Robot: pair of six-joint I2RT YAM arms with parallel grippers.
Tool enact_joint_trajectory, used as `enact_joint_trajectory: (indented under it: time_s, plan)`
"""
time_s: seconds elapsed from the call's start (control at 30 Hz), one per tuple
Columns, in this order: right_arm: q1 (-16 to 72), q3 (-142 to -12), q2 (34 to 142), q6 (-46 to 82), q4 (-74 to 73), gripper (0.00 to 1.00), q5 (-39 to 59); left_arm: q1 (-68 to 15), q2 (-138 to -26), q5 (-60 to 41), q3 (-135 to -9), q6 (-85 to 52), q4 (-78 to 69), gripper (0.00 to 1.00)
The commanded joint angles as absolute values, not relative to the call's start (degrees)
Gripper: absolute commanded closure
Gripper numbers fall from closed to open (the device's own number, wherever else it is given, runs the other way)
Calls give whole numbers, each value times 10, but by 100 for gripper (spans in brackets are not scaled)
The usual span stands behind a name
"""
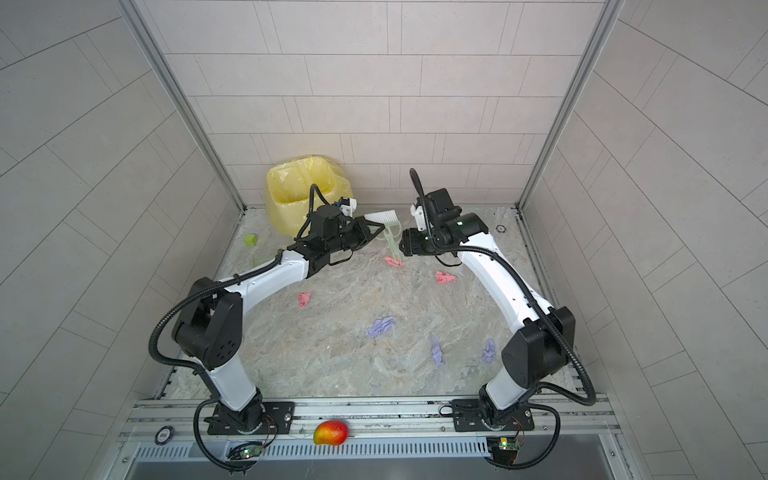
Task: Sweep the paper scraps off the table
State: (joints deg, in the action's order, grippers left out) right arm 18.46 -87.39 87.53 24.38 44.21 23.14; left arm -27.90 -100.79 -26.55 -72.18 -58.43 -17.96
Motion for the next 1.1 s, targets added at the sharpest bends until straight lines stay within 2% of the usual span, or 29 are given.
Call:
enact_joint_trajectory:
  time_s: [0.0,0.03,0.1,0.23,0.33,0.67,1.07]
  plan:
    - [161,-798,825,349,287,15,323,-273,-963,-223,-697,-632,-281,100]
    - [157,-775,818,372,247,8,347,-272,-961,-217,-688,-647,-309,100]
    - [154,-733,804,416,168,1,379,-271,-959,-204,-678,-677,-352,100]
    - [153,-657,775,519,-21,1,410,-271,-965,-183,-670,-736,-443,100]
    - [151,-637,768,567,-109,1,416,-271,-971,-176,-677,-768,-491,100]
    - [151,-618,788,691,-301,19,423,-273,-970,-154,-691,-814,-543,100]
    - [153,-628,825,751,-374,39,438,-277,-984,-156,-714,-834,-568,100]
